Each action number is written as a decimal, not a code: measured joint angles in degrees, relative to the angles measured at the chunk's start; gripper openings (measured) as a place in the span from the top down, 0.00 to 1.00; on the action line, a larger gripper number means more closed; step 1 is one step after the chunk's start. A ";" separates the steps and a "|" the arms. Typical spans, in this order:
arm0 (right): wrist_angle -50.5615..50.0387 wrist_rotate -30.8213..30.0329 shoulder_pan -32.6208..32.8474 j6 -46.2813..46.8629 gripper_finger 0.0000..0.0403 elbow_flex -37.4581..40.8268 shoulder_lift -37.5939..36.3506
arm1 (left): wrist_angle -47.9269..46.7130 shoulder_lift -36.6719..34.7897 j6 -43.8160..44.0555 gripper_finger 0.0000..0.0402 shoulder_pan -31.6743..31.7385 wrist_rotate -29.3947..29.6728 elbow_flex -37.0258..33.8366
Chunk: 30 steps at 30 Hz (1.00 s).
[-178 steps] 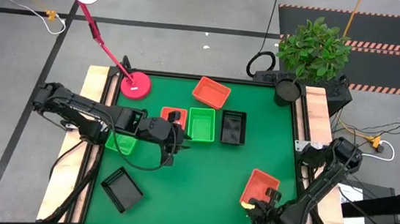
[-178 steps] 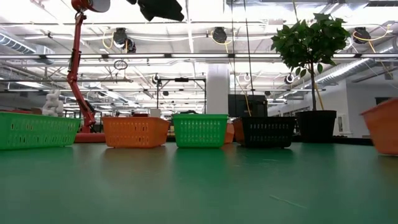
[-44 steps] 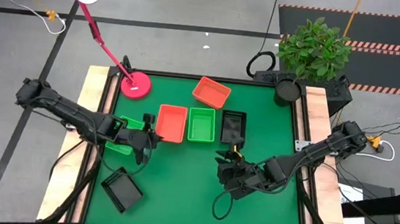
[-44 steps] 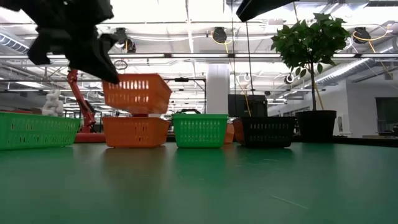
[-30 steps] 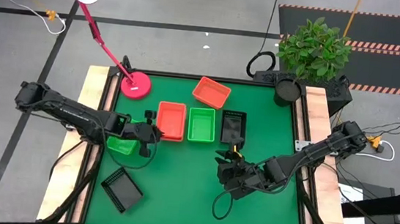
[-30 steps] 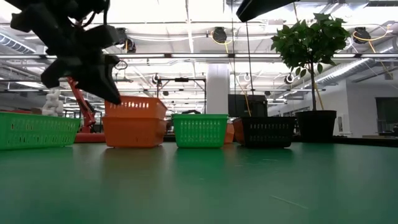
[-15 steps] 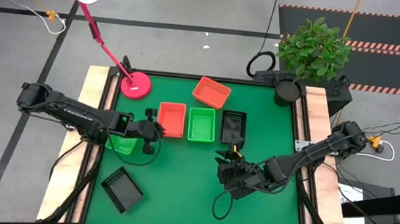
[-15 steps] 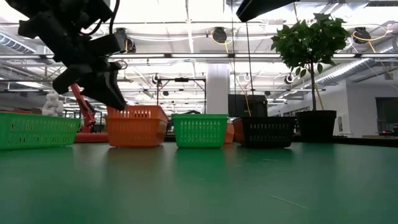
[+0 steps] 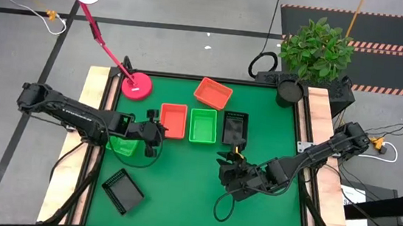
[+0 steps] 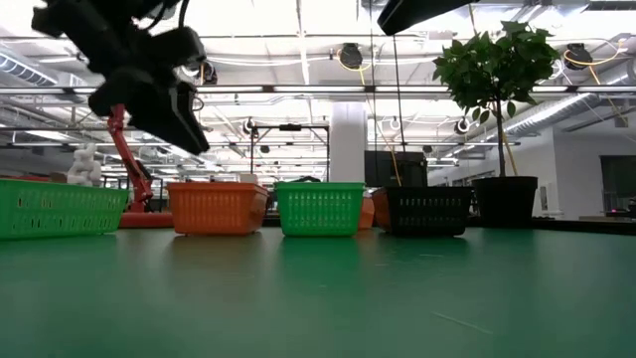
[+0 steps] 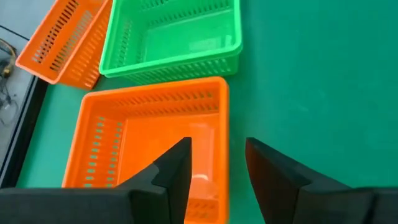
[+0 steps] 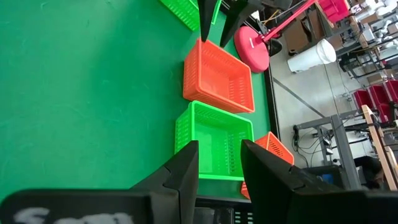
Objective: Stack baskets by color
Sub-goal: Stack the left green basket on top of the other right stacked green baskets
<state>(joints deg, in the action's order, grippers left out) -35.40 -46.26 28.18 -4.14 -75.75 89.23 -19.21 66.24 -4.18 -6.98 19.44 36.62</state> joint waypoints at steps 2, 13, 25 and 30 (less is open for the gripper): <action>-0.06 0.00 0.00 0.01 0.71 0.00 0.00 | -4.04 -0.02 1.78 0.62 -0.92 0.00 2.30; -0.66 0.02 0.00 0.02 0.71 0.00 0.00 | -22.60 -0.04 9.52 0.70 -7.51 -0.02 11.07; -0.87 0.02 0.00 0.02 0.71 0.00 0.00 | -38.71 -1.52 23.16 0.72 -15.55 -5.29 14.41; -0.85 0.02 0.00 0.04 0.71 0.00 0.02 | -43.64 -1.88 29.98 0.66 -19.95 -7.17 14.29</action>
<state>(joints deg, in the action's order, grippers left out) -36.25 -46.24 28.18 -4.10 -75.75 89.25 -62.85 64.36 25.80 -26.93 12.27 50.92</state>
